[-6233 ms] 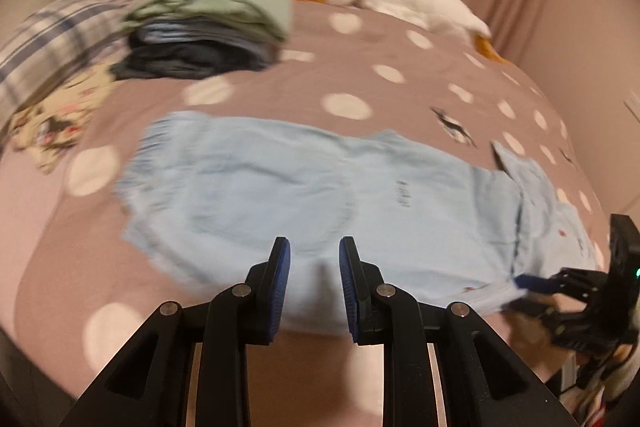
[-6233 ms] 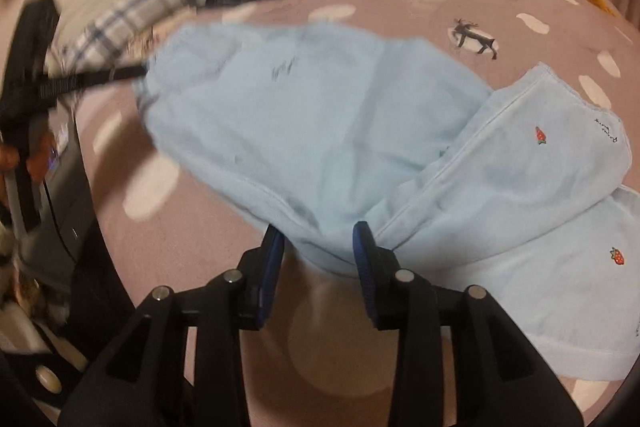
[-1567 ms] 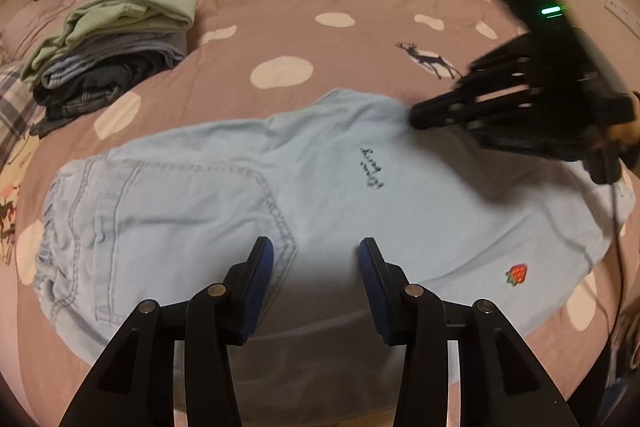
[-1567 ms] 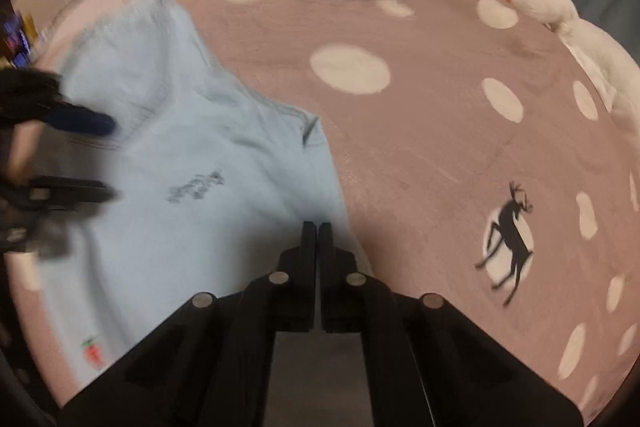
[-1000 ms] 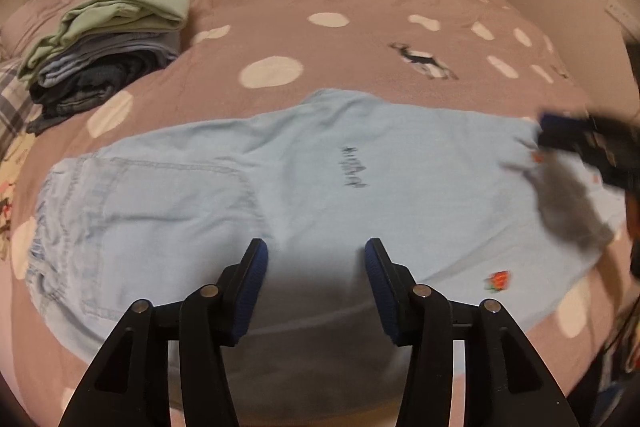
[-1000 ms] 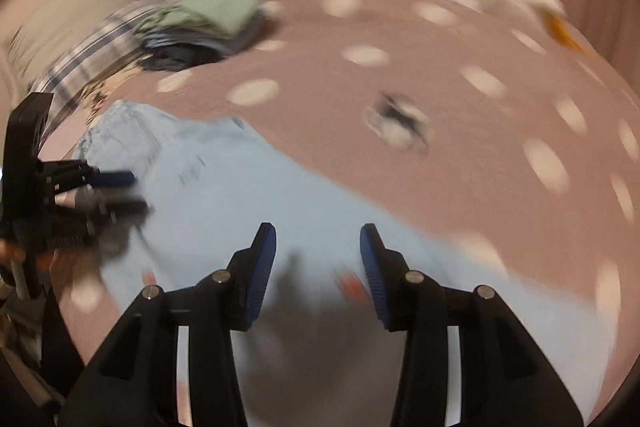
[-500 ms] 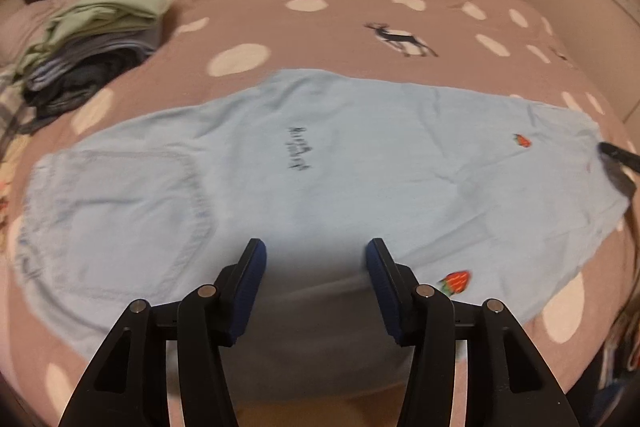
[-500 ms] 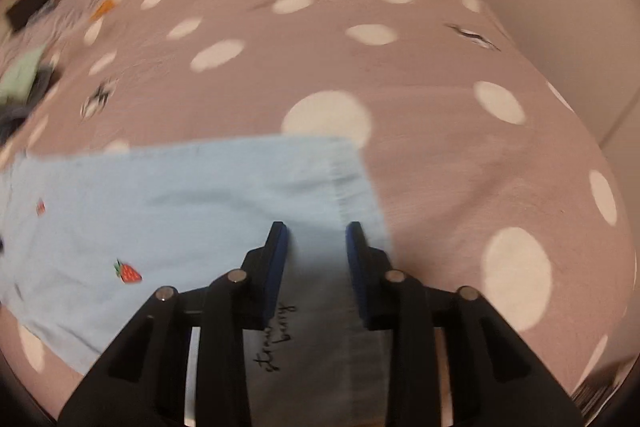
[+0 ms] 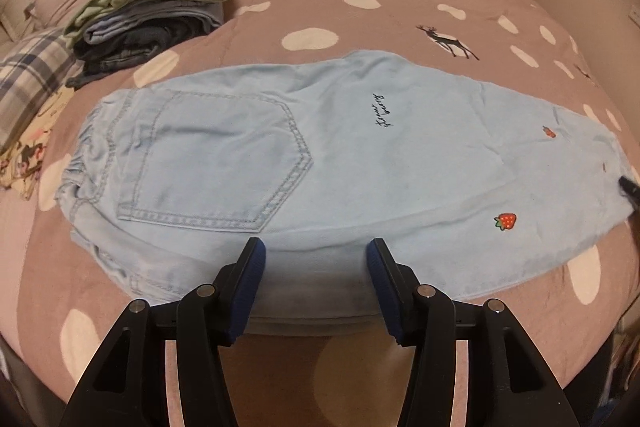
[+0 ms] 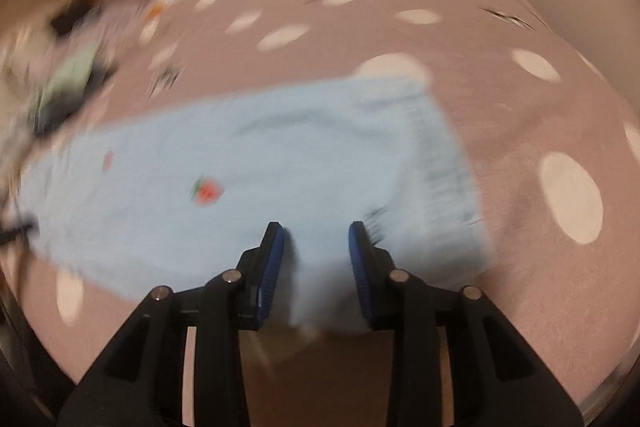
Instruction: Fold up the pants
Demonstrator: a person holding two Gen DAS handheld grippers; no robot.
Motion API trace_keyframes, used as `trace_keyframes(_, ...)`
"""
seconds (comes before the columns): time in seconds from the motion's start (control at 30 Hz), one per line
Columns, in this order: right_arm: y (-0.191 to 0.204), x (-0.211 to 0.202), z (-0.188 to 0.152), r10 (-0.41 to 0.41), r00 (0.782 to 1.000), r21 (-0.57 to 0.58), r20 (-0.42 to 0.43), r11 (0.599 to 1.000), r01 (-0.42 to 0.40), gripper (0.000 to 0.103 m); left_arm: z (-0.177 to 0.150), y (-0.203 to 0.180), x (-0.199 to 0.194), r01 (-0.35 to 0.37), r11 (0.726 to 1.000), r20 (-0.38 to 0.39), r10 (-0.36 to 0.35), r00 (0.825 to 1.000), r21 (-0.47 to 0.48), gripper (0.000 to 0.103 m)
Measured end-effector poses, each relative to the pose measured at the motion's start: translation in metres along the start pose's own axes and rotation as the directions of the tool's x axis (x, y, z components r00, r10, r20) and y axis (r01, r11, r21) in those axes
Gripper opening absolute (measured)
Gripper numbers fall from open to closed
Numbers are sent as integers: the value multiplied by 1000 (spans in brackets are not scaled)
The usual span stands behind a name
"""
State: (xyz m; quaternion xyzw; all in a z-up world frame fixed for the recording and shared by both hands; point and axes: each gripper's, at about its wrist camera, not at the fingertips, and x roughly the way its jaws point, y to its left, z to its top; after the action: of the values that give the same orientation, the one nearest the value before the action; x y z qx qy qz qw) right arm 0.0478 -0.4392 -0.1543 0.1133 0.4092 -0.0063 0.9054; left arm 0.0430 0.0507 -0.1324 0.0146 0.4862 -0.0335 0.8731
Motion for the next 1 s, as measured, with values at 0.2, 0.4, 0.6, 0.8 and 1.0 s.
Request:
trace_keyframes(0.2, -31, -59, 3, -57, 994, 163, 94, 986, 41, 44, 2, 2, -13, 39, 999, 16, -39, 999, -29, 53)
trace_keyframes(0.4, -52, -72, -49, 69, 995, 340, 68, 936, -88, 46, 16, -24, -12, 150, 988, 18, -149, 989, -24, 53)
trace_keyframes(0.6, -36, -44, -54, 52, 994, 367, 97, 926, -85, 53, 32, -83, -2, 252, 967, -4, -252, 968, 36, 53)
trace_keyframes(0.8, -30, -20, -33, -23, 991, 319, 129, 948, -19, 52, 40, -126, 12, 262, 959, -26, -261, 965, 110, 53)
trace_keyframes(1.0, -34, -11, -22, -44, 988, 327, 145, 945, -5, 17, 40, -136, 26, 243, 962, -58, -238, 970, 125, 53)
